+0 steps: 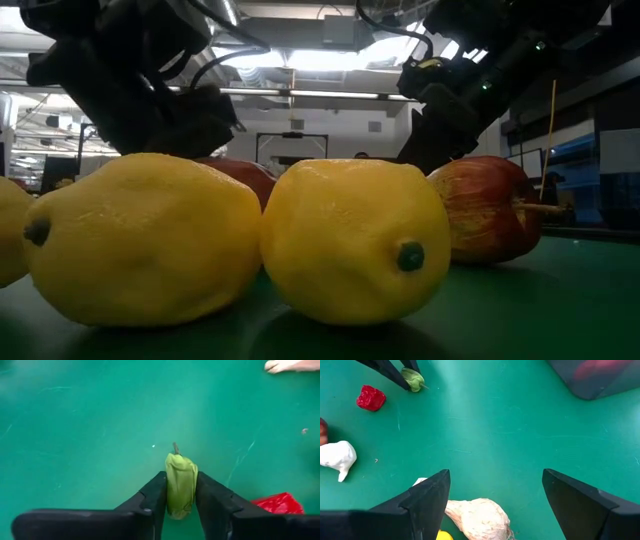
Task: Sort produce into baskets
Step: Put the green chili pepper into the top black bin
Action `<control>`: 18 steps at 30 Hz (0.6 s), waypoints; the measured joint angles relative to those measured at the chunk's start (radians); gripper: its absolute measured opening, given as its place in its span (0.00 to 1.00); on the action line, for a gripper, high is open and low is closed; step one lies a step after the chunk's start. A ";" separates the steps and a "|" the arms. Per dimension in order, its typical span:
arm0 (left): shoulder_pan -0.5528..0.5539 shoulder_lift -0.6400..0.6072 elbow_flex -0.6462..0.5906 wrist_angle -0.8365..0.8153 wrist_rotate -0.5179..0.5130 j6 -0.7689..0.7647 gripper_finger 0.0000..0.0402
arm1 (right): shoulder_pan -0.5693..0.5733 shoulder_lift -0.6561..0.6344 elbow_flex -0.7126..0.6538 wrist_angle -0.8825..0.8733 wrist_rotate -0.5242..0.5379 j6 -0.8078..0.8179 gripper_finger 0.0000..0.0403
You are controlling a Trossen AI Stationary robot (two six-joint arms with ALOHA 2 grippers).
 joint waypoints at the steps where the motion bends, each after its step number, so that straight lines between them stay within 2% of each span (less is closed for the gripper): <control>1: 0.000 0.000 0.000 0.010 0.000 0.001 0.21 | 0.000 0.000 0.000 0.000 0.000 0.000 0.79; 9: 0.006 -0.074 0.002 0.027 -0.025 0.000 0.17 | 0.000 0.000 0.000 -0.006 0.000 0.000 0.79; 18: 0.078 -0.278 0.002 -0.002 -0.098 0.133 0.18 | 0.000 0.000 0.000 -0.005 0.000 0.000 0.79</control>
